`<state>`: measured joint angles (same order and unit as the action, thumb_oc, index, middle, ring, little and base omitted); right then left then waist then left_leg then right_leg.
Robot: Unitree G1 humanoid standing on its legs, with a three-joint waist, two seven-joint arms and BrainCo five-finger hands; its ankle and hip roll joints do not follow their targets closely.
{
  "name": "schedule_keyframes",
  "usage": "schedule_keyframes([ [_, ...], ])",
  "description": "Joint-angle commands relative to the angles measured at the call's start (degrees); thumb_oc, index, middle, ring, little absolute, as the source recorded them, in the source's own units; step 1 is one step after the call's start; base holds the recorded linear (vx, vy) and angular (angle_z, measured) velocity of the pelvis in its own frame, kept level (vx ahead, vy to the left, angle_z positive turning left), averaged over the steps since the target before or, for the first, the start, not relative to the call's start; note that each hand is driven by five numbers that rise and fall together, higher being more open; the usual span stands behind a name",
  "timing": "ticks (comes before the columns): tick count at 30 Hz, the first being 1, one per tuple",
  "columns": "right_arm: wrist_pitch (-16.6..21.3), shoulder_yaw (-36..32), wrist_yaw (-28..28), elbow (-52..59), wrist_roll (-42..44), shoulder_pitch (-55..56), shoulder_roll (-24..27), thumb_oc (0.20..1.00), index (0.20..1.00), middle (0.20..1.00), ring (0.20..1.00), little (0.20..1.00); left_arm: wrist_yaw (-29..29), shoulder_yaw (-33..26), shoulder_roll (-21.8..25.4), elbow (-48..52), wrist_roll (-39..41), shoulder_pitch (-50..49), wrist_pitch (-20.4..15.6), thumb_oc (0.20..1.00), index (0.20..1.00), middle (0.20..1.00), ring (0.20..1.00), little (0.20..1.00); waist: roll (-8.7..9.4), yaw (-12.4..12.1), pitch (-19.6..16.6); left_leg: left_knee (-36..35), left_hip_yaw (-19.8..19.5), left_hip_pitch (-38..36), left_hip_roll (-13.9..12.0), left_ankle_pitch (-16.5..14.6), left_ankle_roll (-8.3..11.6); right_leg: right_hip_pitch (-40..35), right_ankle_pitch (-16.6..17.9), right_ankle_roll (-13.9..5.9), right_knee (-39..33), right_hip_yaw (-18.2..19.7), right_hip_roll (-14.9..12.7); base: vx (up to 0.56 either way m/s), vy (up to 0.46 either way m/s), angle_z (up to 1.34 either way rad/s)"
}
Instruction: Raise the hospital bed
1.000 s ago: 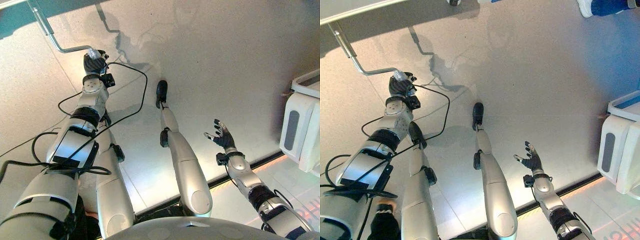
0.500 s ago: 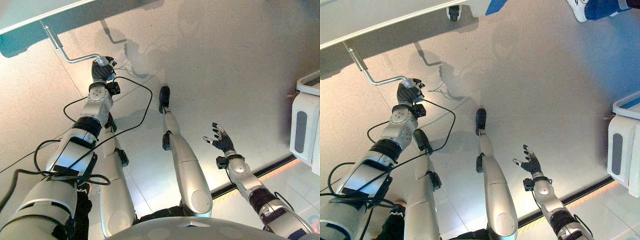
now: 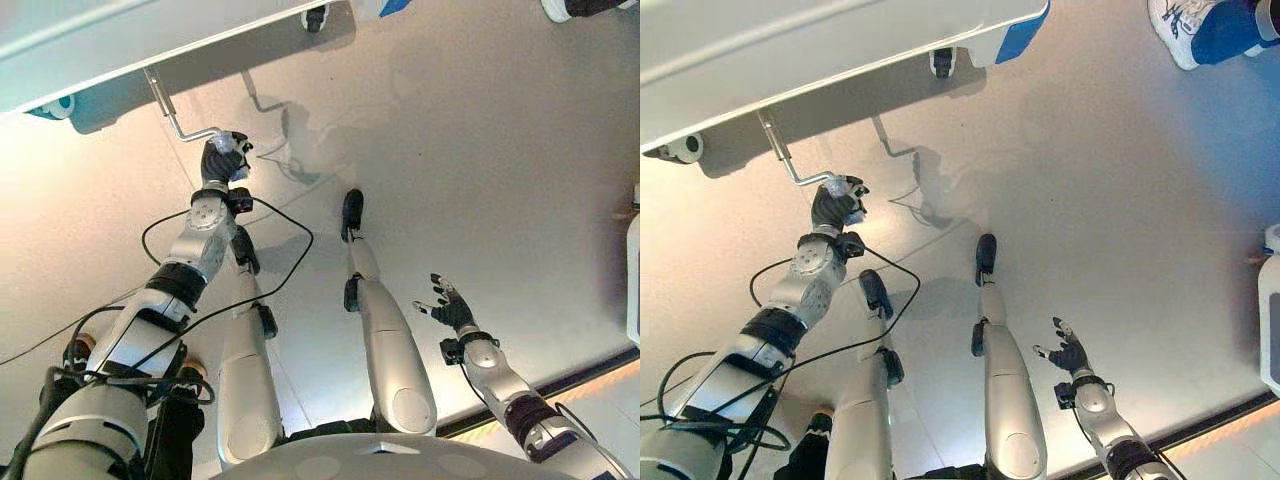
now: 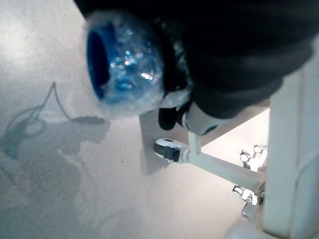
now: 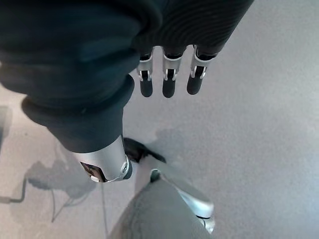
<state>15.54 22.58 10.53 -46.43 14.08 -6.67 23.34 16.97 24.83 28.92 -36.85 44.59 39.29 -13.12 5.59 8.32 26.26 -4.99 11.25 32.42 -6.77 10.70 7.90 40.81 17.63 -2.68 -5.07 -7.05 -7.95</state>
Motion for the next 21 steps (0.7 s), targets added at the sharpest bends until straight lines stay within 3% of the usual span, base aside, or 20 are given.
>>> schedule_keyframes([
  [1,-1.04,-1.85,0.11,-0.57,-0.8,3.14,1.61,1.0,1.0,1.0,1.0,1.0,-5.62,1.77,-1.37,10.42,-2.98,0.31,-4.72,0.2,0.2,0.2,0.2,0.2,-2.08,0.46,-1.02,-0.01,-2.18,0.56,4.47,-3.76,-4.4,-3.53,-3.01,-6.13,0.29,-2.35,2.1,0.0,0.009,0.07],
  [21,-2.06,-3.31,-0.73,-5.71,-2.03,3.02,0.47,1.0,1.0,1.0,1.0,1.0,-8.43,-6.64,6.93,21.66,-0.31,-15.78,-5.63,0.2,0.2,0.2,0.2,0.2,-1.48,-3.79,-1.99,-0.01,-4.2,-2.49,5.34,-3.52,-5.03,-9.22,-3.76,-6.72,0.07,-5.21,0.86,0.0,0.013,0.06],
])
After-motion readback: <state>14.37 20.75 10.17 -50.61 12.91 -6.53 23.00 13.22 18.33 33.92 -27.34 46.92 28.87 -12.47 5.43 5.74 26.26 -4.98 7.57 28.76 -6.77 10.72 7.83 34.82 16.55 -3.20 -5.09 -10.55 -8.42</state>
